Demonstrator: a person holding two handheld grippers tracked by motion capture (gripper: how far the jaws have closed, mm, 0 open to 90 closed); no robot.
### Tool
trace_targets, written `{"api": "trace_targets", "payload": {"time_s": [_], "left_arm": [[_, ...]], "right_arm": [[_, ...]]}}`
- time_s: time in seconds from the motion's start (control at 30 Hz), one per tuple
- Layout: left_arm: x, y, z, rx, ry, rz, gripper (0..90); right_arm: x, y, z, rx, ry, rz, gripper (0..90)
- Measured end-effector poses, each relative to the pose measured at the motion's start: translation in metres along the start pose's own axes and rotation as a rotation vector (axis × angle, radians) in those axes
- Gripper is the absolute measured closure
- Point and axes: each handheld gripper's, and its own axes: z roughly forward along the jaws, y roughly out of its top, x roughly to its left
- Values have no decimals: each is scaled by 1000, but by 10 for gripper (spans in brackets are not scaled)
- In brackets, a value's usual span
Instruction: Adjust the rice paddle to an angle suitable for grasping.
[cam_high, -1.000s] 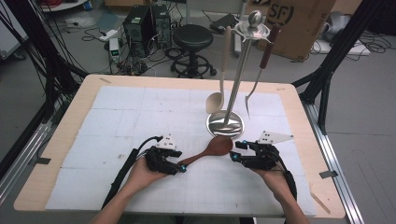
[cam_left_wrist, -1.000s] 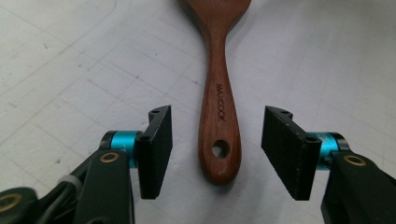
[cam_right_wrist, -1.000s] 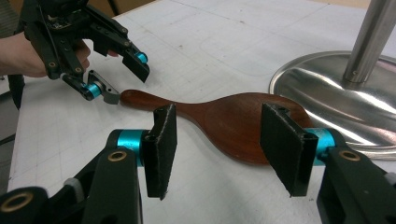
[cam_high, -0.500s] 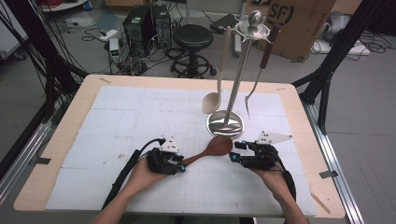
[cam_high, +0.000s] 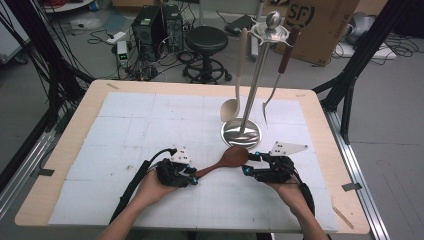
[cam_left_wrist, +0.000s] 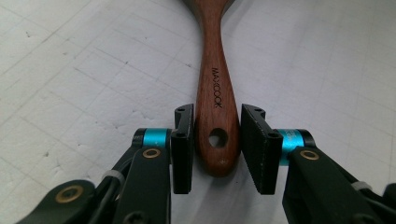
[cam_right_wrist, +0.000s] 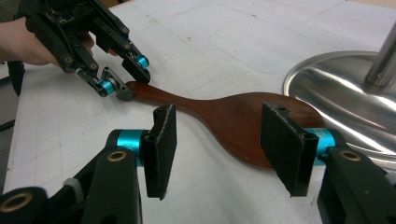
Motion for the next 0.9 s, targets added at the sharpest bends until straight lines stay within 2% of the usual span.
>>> {"api": "trace_targets", "payload": {"time_s": [0.2,0.57,0.9], "left_arm": [[-1,0,-3,1,-12,5,663],[-4,1,-7,2,-50,23,663],[-7,2,-12,-11,-97,33,664]], "right_arm": [[3,1,4,19,11,-28,455],[6,2,8,25,37,-42,439],[15,5,20,53,88,-76,425]]}}
